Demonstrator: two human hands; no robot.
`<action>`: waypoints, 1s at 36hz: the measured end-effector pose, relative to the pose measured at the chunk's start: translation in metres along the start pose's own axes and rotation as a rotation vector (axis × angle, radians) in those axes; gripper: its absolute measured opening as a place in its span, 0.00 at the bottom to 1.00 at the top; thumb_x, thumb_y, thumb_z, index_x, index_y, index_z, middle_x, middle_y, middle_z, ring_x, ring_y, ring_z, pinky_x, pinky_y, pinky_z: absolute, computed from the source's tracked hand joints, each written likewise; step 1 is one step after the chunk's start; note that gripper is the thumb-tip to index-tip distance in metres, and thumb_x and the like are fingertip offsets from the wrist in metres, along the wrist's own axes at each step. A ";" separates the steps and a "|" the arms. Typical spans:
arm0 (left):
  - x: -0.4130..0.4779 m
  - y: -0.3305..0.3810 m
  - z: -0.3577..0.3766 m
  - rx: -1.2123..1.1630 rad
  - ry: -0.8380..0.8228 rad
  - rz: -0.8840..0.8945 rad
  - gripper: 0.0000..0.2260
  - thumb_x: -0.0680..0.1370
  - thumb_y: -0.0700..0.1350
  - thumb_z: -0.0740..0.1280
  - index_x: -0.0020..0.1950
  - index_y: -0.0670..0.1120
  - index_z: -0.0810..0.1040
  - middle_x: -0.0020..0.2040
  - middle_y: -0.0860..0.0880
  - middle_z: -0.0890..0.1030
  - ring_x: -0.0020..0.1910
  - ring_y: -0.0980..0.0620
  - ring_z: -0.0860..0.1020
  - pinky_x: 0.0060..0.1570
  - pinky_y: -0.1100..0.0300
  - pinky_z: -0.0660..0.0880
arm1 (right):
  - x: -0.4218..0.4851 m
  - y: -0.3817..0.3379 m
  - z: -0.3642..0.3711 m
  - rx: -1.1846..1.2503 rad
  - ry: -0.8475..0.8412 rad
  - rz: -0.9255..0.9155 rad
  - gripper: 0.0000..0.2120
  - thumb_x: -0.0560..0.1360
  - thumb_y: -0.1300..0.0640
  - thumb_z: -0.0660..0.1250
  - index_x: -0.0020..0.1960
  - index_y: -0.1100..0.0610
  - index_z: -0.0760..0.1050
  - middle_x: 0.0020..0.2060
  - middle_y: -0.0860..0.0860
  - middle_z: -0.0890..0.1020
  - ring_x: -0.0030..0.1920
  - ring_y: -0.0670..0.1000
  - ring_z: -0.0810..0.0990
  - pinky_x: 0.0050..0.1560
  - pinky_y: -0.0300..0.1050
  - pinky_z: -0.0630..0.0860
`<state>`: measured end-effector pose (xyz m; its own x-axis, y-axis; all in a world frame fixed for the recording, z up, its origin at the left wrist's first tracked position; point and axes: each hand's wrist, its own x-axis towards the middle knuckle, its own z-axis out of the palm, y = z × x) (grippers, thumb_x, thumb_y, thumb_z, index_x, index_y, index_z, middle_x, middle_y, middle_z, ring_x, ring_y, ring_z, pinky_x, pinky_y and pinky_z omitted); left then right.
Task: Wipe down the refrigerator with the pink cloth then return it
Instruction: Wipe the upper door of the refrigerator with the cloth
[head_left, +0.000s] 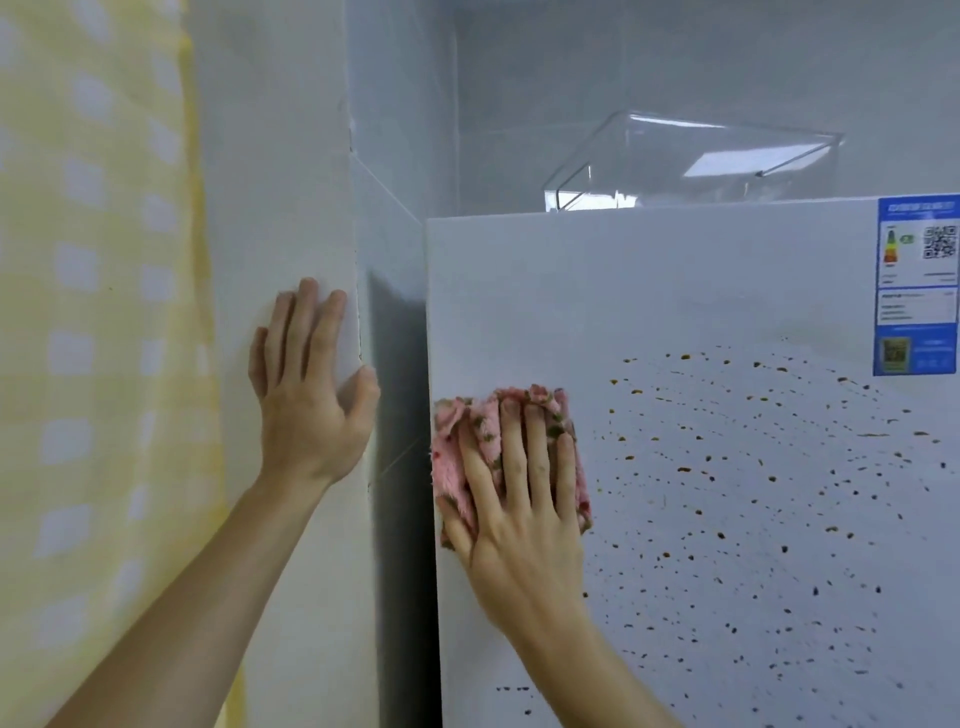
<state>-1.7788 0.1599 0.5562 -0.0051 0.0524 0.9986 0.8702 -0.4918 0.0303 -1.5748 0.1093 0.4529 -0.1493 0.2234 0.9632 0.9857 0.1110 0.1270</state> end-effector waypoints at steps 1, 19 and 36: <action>0.000 0.001 0.000 -0.003 0.007 -0.007 0.31 0.80 0.51 0.60 0.84 0.47 0.62 0.85 0.46 0.58 0.85 0.44 0.53 0.81 0.38 0.49 | -0.002 0.005 -0.002 0.008 -0.001 -0.012 0.33 0.85 0.35 0.55 0.85 0.50 0.56 0.84 0.60 0.54 0.84 0.62 0.52 0.82 0.65 0.53; 0.014 0.013 -0.002 0.048 0.033 -0.016 0.32 0.73 0.47 0.62 0.77 0.42 0.67 0.79 0.41 0.65 0.81 0.37 0.60 0.80 0.43 0.55 | 0.173 0.006 -0.026 0.000 0.096 0.083 0.35 0.86 0.35 0.45 0.86 0.52 0.48 0.84 0.61 0.49 0.84 0.64 0.46 0.83 0.62 0.39; 0.000 0.018 0.002 0.084 -0.033 -0.061 0.31 0.81 0.53 0.59 0.84 0.50 0.60 0.85 0.45 0.56 0.85 0.44 0.51 0.81 0.36 0.47 | 0.016 0.035 -0.017 -0.035 -0.019 -0.022 0.35 0.84 0.31 0.50 0.85 0.47 0.54 0.84 0.58 0.53 0.84 0.60 0.50 0.83 0.63 0.51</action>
<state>-1.7626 0.1527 0.5566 -0.0439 0.1090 0.9931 0.9072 -0.4120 0.0853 -1.5412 0.1004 0.4772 -0.1721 0.2395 0.9555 0.9842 0.0823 0.1567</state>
